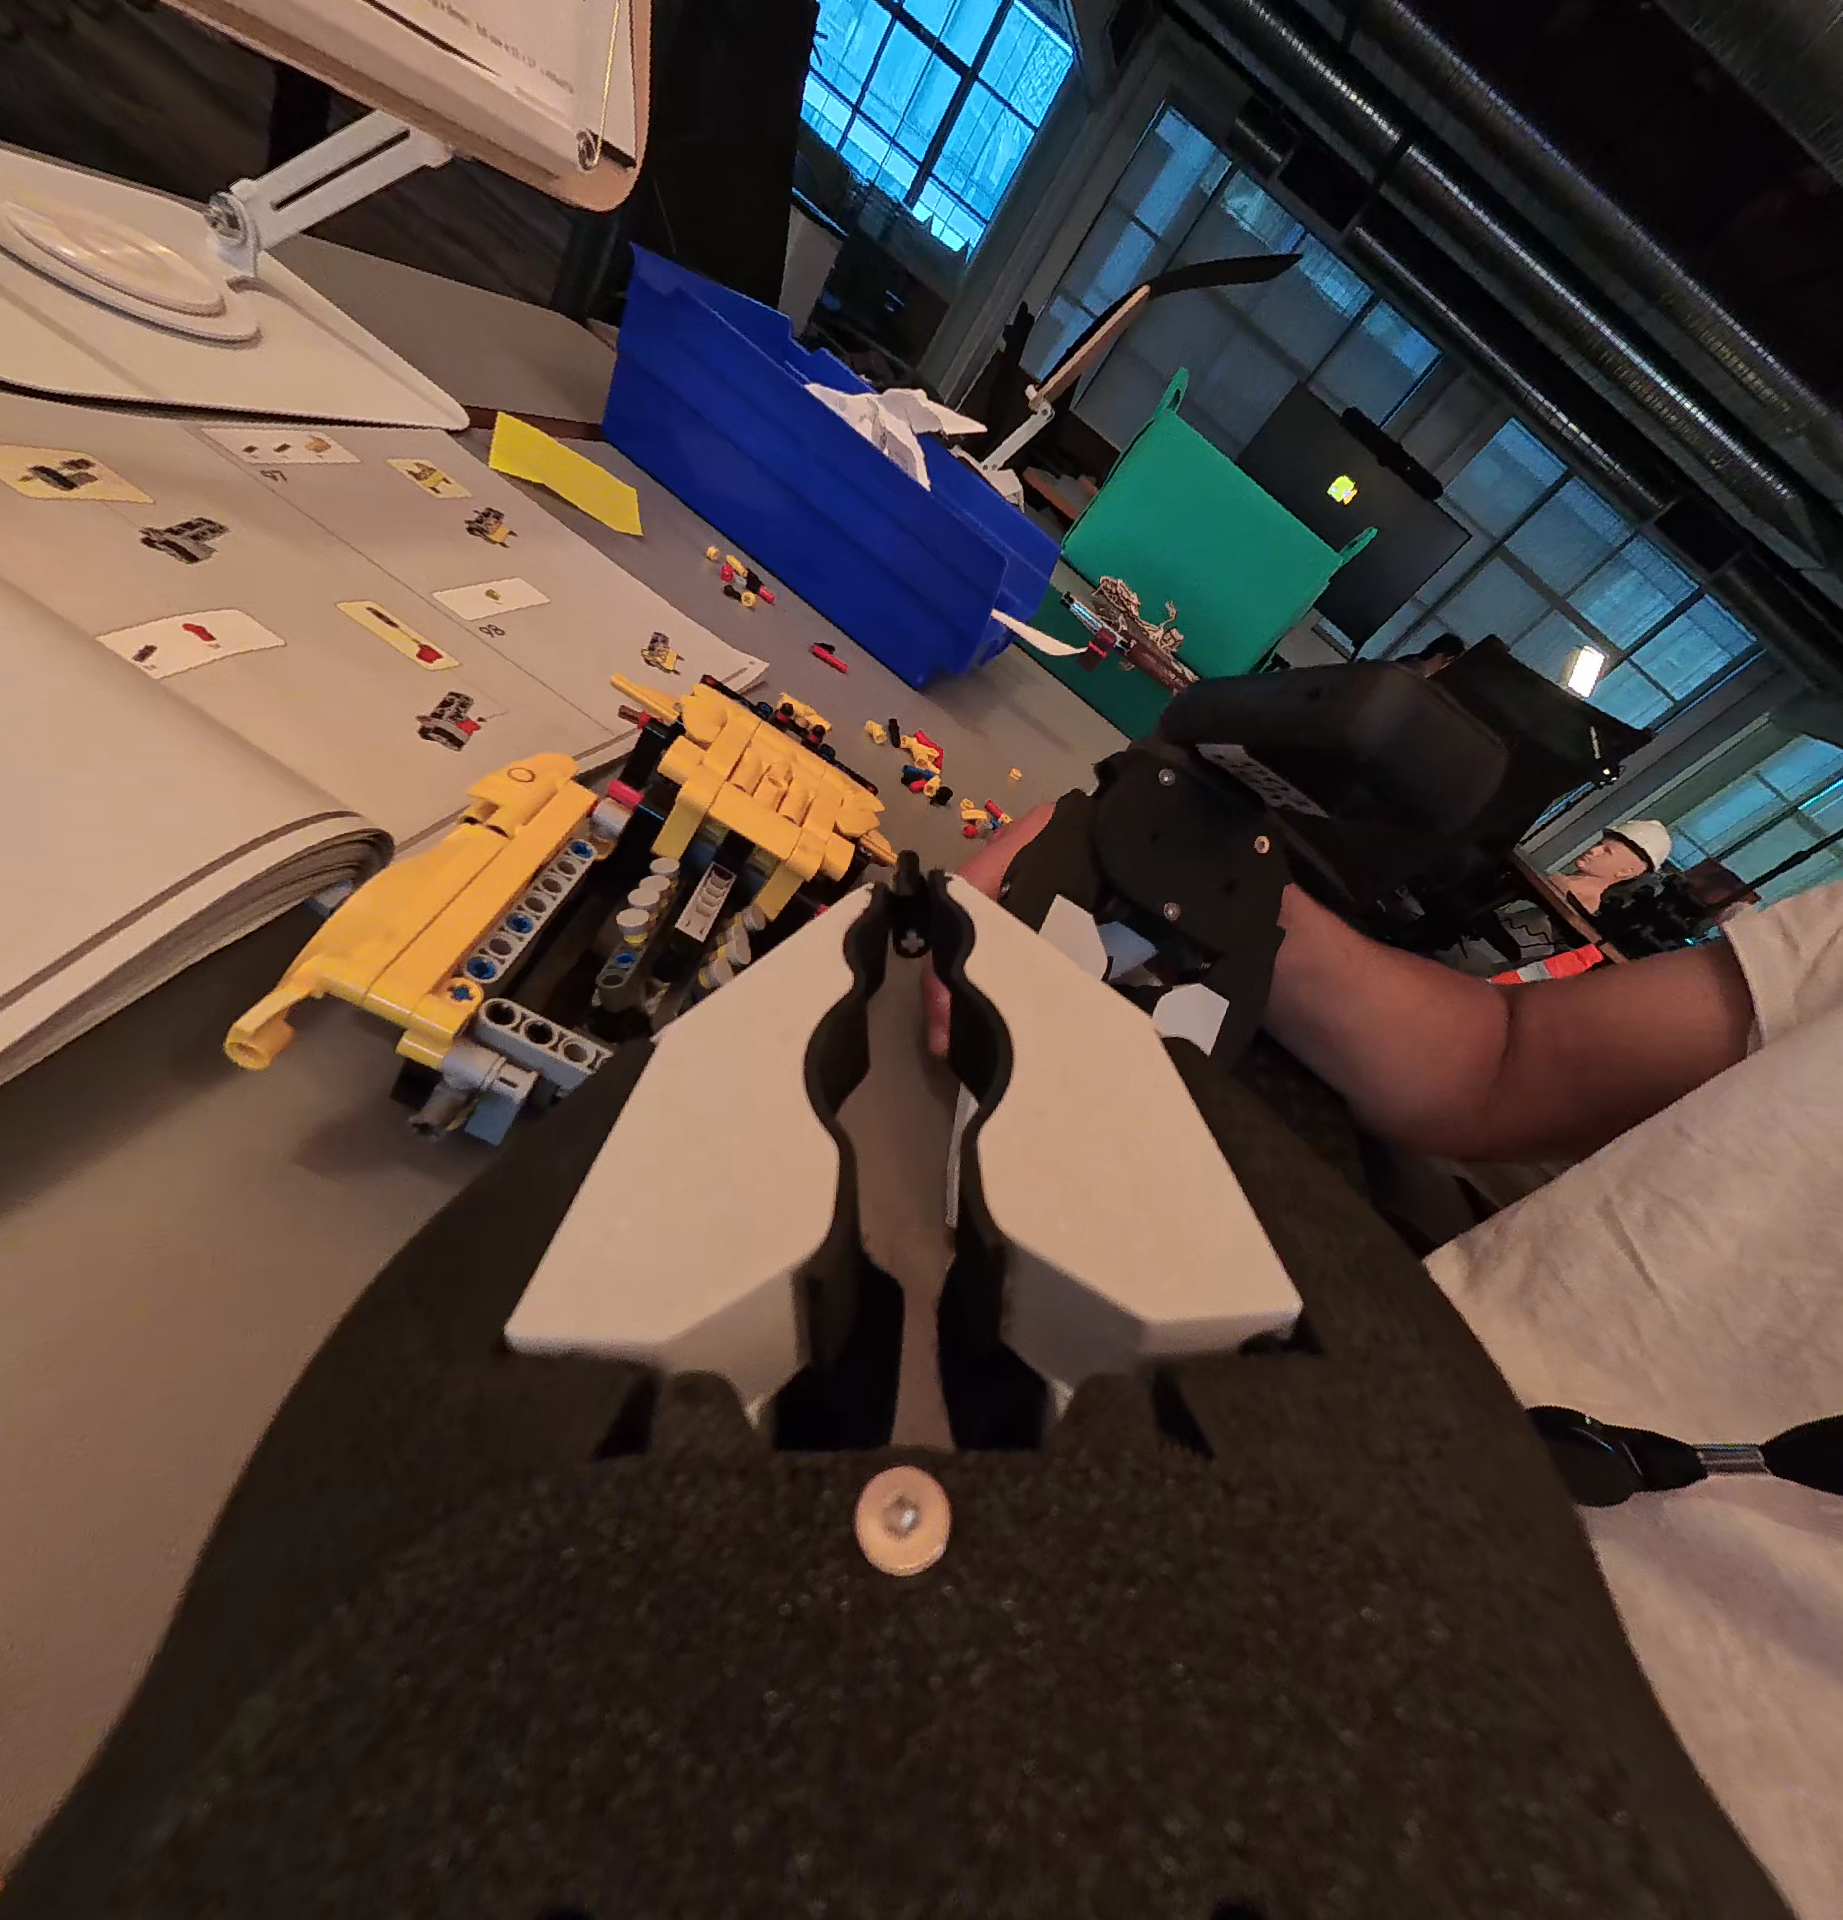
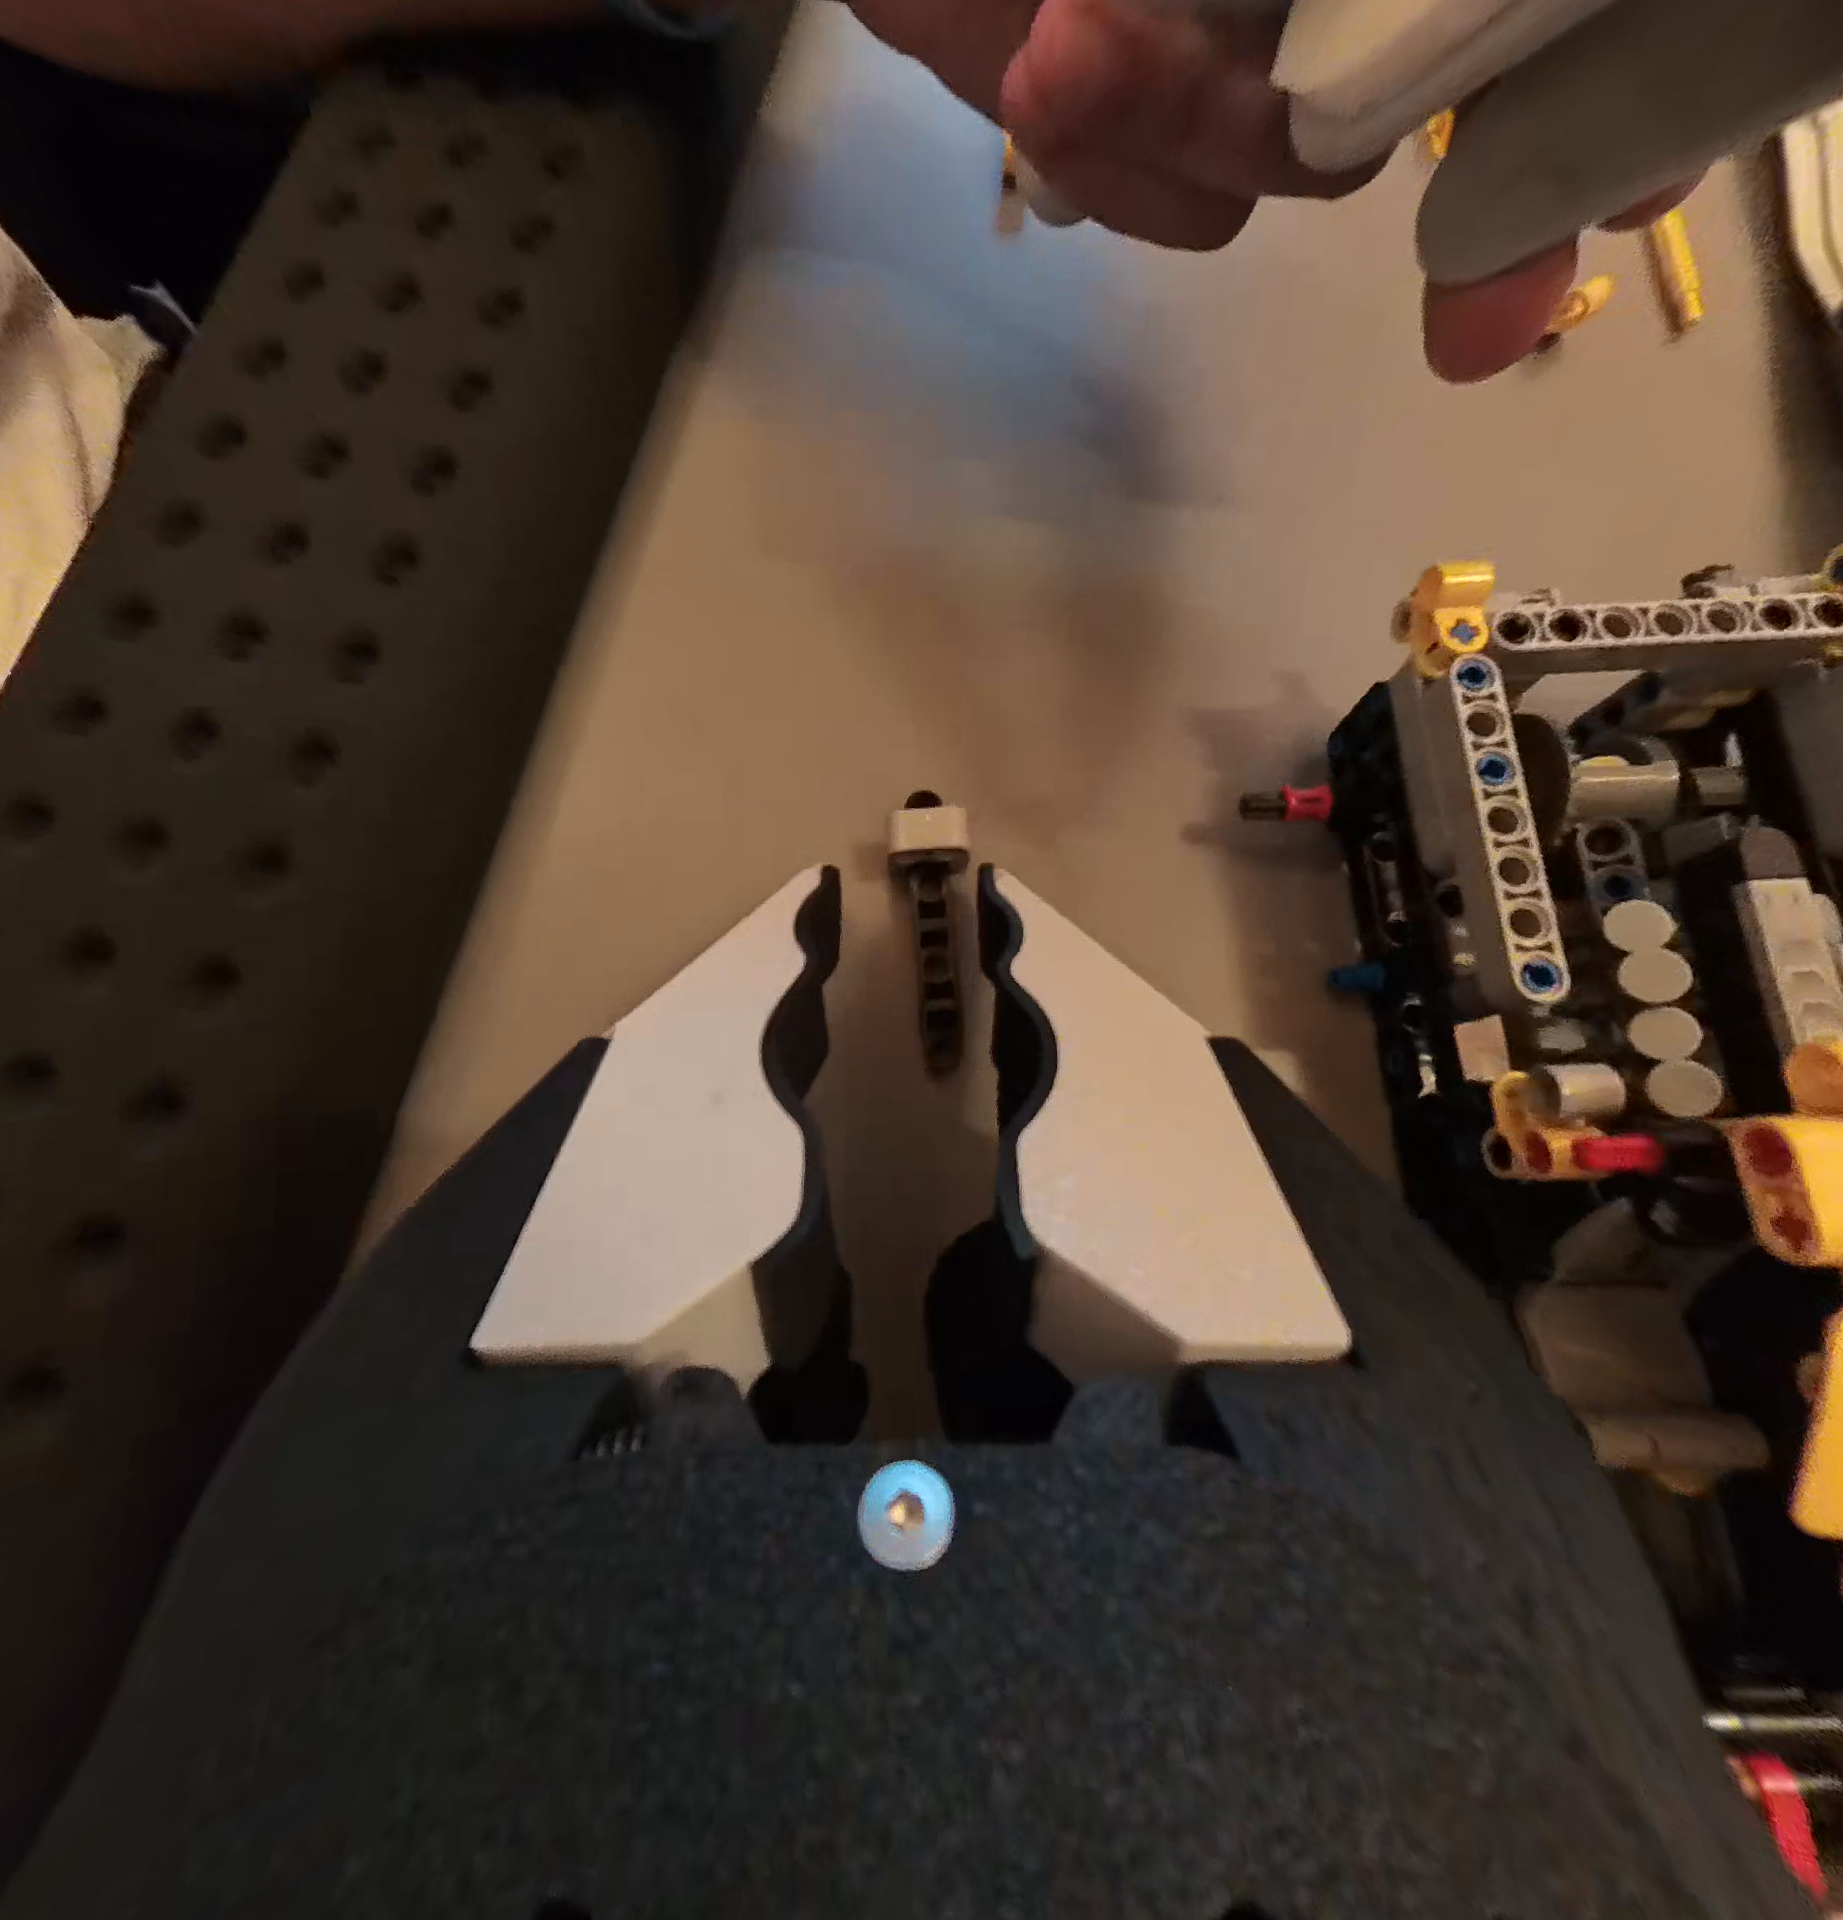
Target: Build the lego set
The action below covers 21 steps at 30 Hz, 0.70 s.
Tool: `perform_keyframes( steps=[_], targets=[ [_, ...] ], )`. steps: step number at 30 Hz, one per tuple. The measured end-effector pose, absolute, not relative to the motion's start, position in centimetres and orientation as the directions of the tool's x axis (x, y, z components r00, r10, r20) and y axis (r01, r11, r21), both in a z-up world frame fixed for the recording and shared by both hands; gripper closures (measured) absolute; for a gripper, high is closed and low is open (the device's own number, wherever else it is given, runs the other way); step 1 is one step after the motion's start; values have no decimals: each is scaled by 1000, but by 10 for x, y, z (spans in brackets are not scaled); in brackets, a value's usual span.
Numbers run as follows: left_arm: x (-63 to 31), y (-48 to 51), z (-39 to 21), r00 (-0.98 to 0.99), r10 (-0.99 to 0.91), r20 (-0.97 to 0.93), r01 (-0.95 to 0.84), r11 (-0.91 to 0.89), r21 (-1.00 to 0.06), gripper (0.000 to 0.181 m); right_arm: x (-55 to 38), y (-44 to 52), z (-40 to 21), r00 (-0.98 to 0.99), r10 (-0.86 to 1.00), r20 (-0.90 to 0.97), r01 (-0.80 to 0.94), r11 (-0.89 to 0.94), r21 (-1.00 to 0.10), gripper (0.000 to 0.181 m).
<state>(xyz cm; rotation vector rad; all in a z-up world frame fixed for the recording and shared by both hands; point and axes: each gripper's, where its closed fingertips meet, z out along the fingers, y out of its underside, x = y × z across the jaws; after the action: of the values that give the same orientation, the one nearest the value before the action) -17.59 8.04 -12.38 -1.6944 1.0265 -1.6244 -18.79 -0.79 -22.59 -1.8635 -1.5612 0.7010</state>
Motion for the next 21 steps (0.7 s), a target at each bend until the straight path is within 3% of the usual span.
perform_keyframes(
  steps=[6, 14, 21],
  targets=[
    [-176, 80, -125, -28, -834, 551, -146, -542, -828, 174, -192, -3, -229, 181, 984, 2, 671, -122, -731, 154],
    [-175, 79, -127, -29, -834, 551, -156, -541, -827, 174, -191, 4, -226, 168, 980, 108, 701, -41, -712, 166],
    [-173, 70, -124, -76, -816, 573, -163, -556, -815, 174, -153, 51, -148, 373, 771, 516, 638, 190, -746, 167]
  ],
)
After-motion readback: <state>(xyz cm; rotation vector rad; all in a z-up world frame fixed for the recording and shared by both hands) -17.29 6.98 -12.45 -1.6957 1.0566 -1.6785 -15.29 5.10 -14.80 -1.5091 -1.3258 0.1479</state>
